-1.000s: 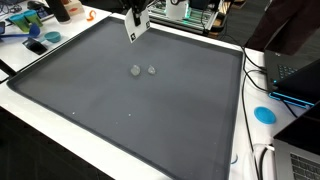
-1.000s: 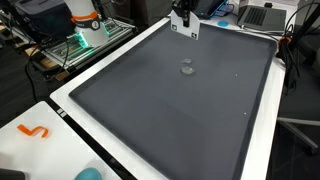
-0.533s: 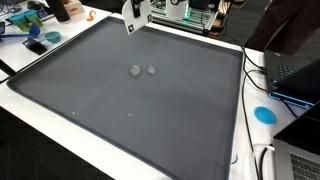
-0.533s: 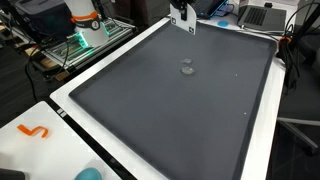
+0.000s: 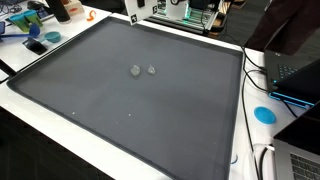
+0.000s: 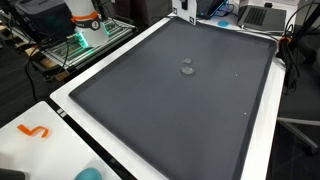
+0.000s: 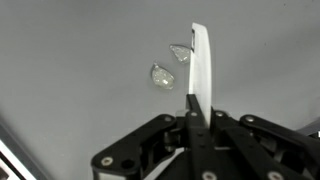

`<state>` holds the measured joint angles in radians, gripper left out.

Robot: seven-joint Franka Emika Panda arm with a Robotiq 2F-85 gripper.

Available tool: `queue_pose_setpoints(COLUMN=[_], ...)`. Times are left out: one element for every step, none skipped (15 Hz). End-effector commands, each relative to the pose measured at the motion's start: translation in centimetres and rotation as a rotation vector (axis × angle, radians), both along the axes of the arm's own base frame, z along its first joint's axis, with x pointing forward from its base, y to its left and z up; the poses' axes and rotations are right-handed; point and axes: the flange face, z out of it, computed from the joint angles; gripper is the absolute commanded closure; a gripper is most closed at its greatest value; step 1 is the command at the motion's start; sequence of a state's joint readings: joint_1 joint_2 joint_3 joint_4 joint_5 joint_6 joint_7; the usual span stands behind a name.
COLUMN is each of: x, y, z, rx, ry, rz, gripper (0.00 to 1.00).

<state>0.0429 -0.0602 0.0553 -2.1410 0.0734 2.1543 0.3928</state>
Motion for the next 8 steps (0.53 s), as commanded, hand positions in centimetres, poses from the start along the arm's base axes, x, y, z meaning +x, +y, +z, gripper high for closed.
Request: queue_pose_setpoints(x=[-0.5, -0.4, -0.3, -0.3, -0.3, -0.3, -0.2, -0.2], y=[1.3, 1.7, 2.1, 2.4, 2.7, 3.1, 3.4, 3.7], z=[1.1, 1.3, 1.5, 1.6, 1.8, 2.1, 2.4, 2.6], rx=[-0.032, -0.035, -0.040, -0.044, -0.053, -0.058, -0.068, -0.077], ry=[0.027, 0.032, 0.037, 0.040, 0.043, 0.045, 0.043, 0.040], rz=[-0.026, -0.020, -0.019, -0.018, -0.020, -0.015, -0.013, -0.007], gripper=[0.99, 0.99, 0.99, 0.99, 0.99, 0.99, 0.99, 0.99])
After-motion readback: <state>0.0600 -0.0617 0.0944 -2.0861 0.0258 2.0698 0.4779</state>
